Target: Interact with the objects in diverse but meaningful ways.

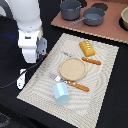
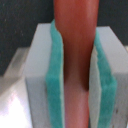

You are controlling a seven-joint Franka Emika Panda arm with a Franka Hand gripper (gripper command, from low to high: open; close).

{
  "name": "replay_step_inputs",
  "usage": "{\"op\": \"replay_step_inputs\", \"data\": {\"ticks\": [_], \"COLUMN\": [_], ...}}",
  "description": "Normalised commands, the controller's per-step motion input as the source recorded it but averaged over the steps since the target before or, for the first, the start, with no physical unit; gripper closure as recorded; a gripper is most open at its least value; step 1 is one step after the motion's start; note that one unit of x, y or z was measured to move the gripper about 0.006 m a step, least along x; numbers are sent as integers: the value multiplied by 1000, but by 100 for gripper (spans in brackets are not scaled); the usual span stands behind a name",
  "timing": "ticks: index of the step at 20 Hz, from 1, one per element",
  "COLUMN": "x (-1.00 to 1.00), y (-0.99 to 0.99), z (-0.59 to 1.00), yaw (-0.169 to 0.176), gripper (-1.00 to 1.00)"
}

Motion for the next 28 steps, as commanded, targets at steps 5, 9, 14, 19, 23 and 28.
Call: {"op": "replay_step_inputs", "data": {"ticks": [5,9,14,19,23,28], "x": [267,155,286,374,563,577], "y": [-341,-394,-439,-544,-451,-490], "z": [300,2,103,265,610,551], "yaw": [-125,-152,-147,-103,-61,-72], "gripper": [100,100,100,100,100,100]}}
